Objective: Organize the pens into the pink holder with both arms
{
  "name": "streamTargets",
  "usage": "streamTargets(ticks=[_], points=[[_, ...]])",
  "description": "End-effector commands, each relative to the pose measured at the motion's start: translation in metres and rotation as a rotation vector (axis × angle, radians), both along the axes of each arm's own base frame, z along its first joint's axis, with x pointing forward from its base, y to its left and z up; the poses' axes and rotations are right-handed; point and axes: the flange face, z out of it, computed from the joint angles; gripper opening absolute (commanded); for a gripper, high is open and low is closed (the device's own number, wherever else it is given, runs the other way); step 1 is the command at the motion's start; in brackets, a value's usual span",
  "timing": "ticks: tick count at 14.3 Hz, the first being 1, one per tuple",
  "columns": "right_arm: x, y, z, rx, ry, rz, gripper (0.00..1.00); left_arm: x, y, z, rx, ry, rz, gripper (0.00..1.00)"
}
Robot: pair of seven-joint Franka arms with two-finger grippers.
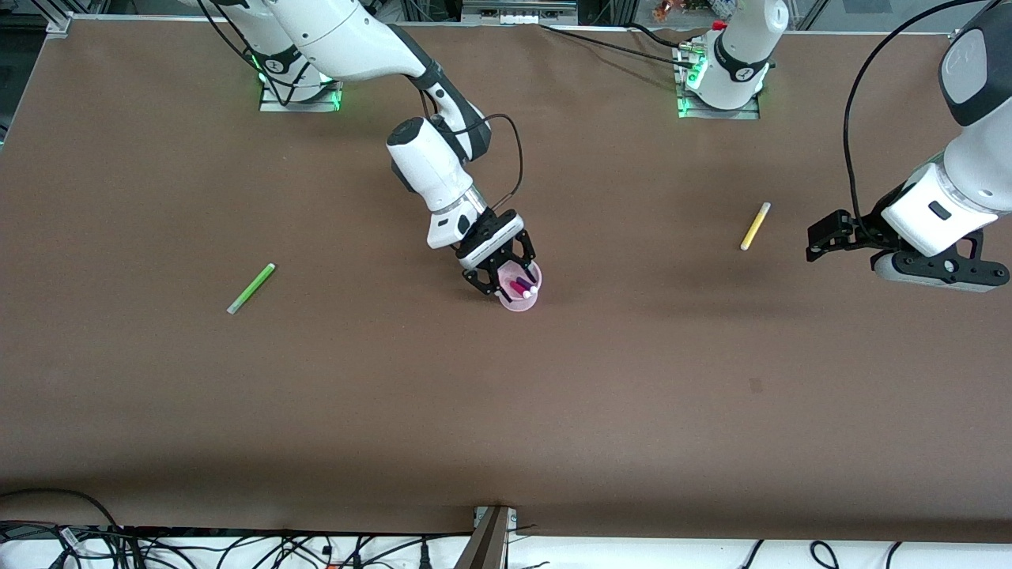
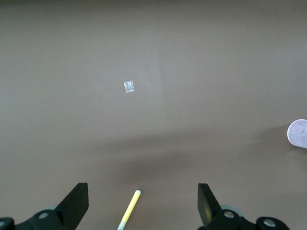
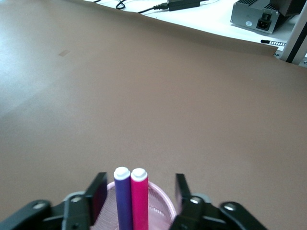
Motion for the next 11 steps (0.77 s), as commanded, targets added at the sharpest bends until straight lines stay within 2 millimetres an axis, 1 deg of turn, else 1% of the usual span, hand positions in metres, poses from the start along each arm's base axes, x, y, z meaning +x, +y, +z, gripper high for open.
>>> streamTargets(ticks=[1, 3, 4, 5, 8, 10, 11], points=[[-0.002, 0.002, 0.016, 0.015, -0.017, -0.008, 1.0, 0.0, 0.003, 0.007, -0.003, -0.002, -0.004, 1.0], [0.0, 0.002, 0.028, 0.02, -0.02, -0.009, 1.0, 0.0, 0.003, 0.007, -0.003, -0.003, -0.004, 1.0], [0.002, 0.001, 0.036, 0.016, -0.015, -0.009, 1.0, 0.0, 0.003, 0.007, -0.003, -0.003, -0.002, 1.0], [0.009, -0.005, 0.046, -0.004, 0.003, -0.014, 1.0, 0.0, 0.003, 0.007, -0.003, -0.003, -0.001, 1.0], [0.028, -0.023, 0.085, -0.072, 0.07, -0.026, 1.0, 0.0, 0.003, 0.007, -0.003, -0.001, 0.001, 1.0], [0.033, -0.034, 0.105, -0.111, 0.122, -0.03, 1.0, 0.0, 0.003, 0.006, -0.003, 0.0, 0.001, 1.0], [0.036, -0.042, 0.117, -0.133, 0.154, -0.037, 1.0, 0.0, 0.003, 0.006, -0.003, 0.0, 0.001, 1.0]])
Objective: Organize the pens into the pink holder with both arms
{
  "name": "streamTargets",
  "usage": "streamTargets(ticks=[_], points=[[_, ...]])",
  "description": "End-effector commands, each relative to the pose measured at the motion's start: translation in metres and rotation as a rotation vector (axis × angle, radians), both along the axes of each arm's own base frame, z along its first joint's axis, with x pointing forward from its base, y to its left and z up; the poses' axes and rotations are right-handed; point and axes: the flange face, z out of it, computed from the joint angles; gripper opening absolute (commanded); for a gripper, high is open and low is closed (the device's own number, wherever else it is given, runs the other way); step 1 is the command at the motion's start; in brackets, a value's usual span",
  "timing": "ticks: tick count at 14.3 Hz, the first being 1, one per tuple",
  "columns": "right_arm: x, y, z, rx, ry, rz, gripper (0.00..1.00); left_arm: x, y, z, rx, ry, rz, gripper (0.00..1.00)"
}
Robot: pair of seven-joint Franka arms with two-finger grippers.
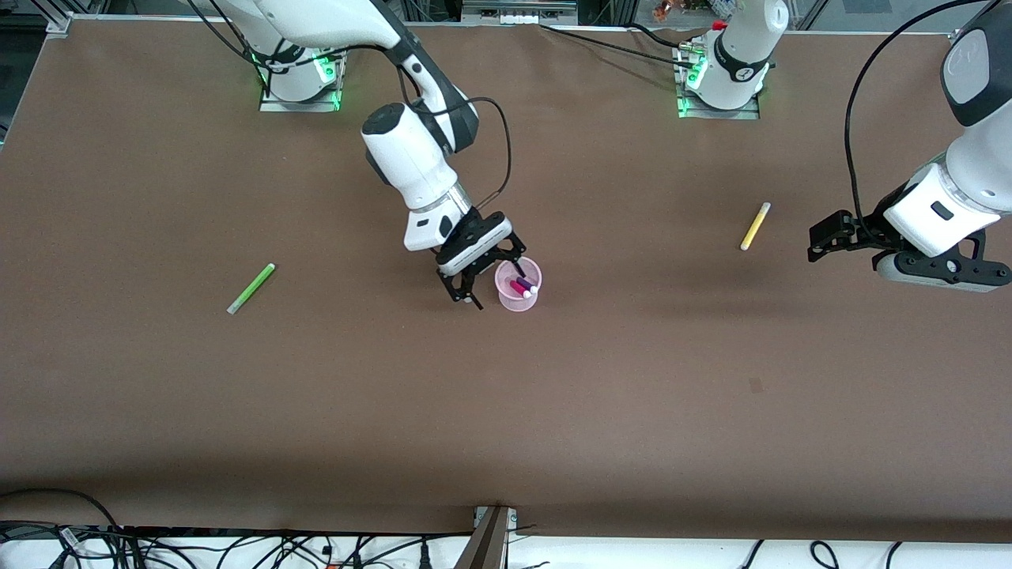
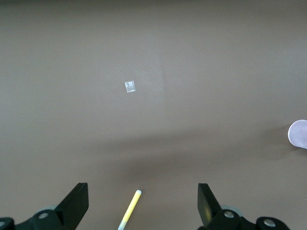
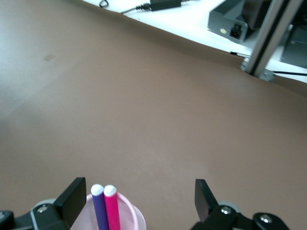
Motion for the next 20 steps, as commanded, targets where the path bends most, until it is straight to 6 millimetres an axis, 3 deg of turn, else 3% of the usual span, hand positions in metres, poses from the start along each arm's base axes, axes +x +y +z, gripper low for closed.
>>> streamTargets(ticks=[1, 3, 8, 12, 15, 17, 20], points=[[0.003, -0.024, 0.035, -0.041, 0.081, -0.03, 1.0, 0.0, 0.002, 0.006, -0.004, 0.0, -0.003, 1.0], [0.006, -0.04, 0.057, -0.066, 0.138, -0.053, 1.0, 0.0, 0.003, 0.007, -0.003, -0.001, 0.0, 1.0], [0.009, -0.108, 0.125, -0.133, 0.289, -0.116, 1.0, -0.002, 0.004, 0.014, -0.002, -0.015, 0.002, 1.0], [0.008, -0.195, 0.18, -0.155, 0.42, -0.198, 1.0, -0.009, 0.0, 0.032, 0.0, -0.044, -0.002, 1.0], [0.006, -0.274, 0.2, -0.182, 0.569, -0.283, 1.0, -0.01, 0.004, 0.055, 0.0, -0.053, -0.005, 1.0], [0.005, -0.318, 0.228, -0.21, 0.63, -0.324, 1.0, -0.011, 0.003, 0.077, -0.002, -0.077, 0.0, 1.0], [0.003, -0.351, 0.264, -0.28, 0.642, -0.367, 1.0, -0.015, 0.003, 0.083, 0.001, -0.049, -0.003, 1.0]])
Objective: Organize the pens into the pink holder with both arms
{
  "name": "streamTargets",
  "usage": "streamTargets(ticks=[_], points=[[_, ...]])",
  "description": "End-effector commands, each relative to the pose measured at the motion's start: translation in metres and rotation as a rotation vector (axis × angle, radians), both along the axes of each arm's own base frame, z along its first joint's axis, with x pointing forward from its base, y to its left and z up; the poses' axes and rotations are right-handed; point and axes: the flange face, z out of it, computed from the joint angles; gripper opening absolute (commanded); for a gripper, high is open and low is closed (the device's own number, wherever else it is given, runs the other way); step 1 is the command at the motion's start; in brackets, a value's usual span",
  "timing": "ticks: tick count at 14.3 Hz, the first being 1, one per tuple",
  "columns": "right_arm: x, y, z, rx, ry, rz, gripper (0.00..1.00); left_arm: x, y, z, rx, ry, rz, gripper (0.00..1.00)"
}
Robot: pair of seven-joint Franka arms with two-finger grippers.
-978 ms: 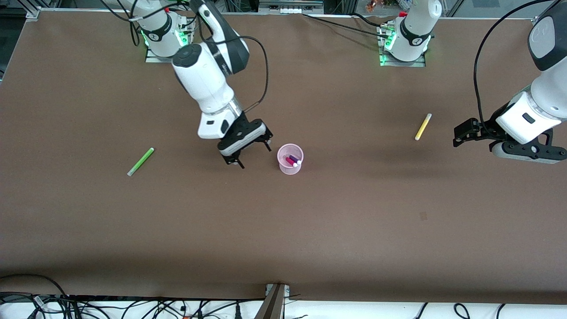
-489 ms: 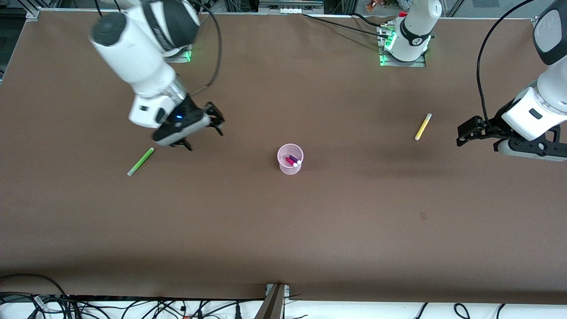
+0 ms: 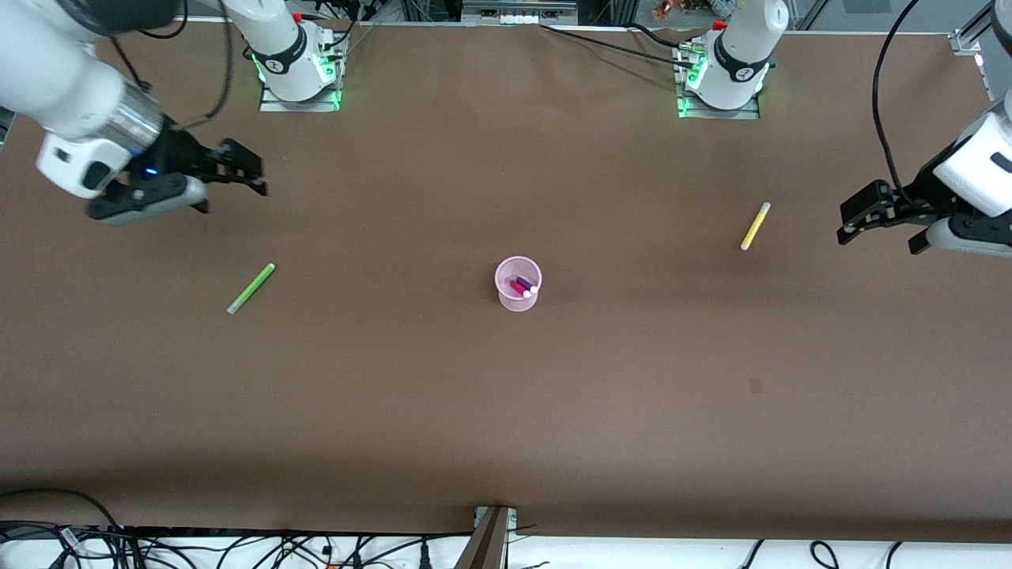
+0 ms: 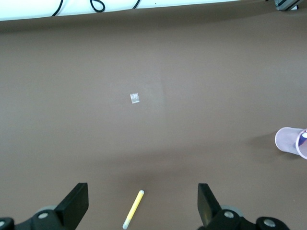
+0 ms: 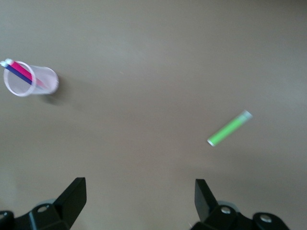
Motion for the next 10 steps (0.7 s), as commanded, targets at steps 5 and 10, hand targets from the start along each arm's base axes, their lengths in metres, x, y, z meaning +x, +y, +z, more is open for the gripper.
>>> streamTargets(ticks=[5, 10], points=[[0.01, -0.045, 0.055, -0.112, -0.067, 0.01, 1.0, 0.009, 0.029, -0.028, -0.007, 0.074, 0.027, 1.0], [0.013, -0.046, 0.054, -0.173, -0.07, -0.051, 1.0, 0.013, 0.024, -0.037, 0.062, 0.086, 0.023, 1.0]])
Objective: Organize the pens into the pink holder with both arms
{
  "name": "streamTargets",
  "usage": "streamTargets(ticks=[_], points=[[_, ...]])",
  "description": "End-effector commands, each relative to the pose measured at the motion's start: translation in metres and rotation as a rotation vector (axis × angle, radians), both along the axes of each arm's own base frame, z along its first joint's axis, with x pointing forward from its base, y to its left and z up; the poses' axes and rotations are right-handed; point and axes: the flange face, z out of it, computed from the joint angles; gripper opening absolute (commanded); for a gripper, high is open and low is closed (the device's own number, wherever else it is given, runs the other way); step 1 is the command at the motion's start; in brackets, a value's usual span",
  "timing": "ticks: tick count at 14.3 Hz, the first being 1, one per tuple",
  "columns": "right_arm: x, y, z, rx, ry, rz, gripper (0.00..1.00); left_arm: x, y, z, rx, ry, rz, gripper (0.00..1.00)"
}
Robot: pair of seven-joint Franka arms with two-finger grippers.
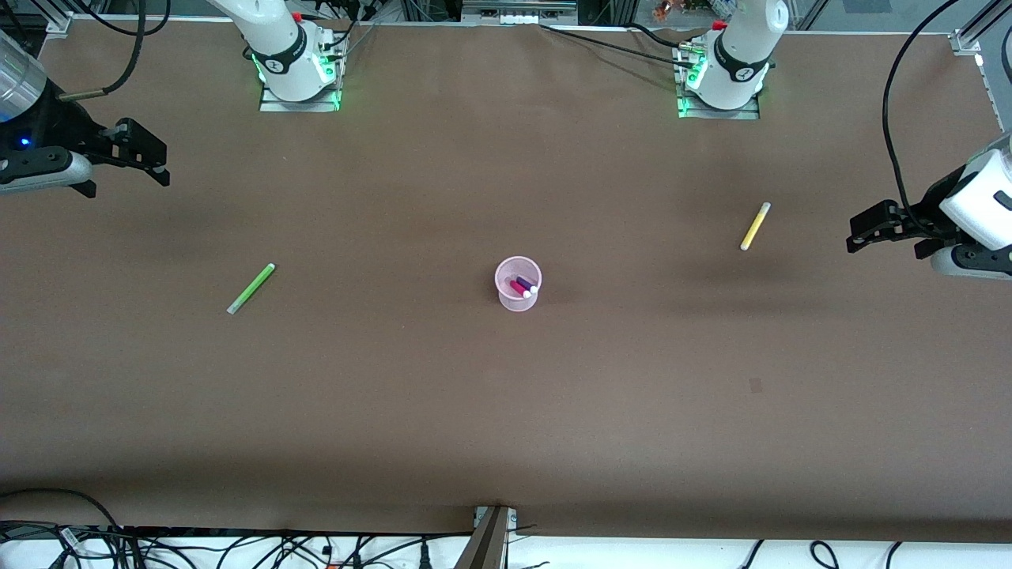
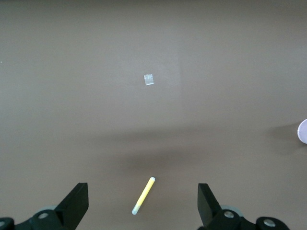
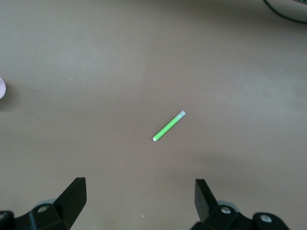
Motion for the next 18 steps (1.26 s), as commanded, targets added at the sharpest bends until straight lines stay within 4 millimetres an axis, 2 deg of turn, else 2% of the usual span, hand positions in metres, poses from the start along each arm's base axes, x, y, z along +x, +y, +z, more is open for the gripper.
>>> streamTargets(ticks=[1, 6, 9, 18], points=[[0.003, -0.002, 0.006, -0.022, 0.004, -0.03, 1.0, -0.001, -0.005, 0.006, 0.03, -0.008, -0.013, 1.0], [0.009, 0.005, 0.0, -0.021, 0.008, -0.022, 1.0, 0.002, -0.008, -0.004, 0.023, 0.011, -0.016, 1.0], [0.011, 0.005, 0.002, -0.012, -0.001, -0.016, 1.0, 0.002, -0.008, -0.004, 0.019, 0.015, -0.015, 1.0], [0.01, 0.014, -0.009, 0.008, 0.035, -0.009, 1.0, 0.002, -0.009, -0.004, 0.015, 0.015, -0.012, 1.0]])
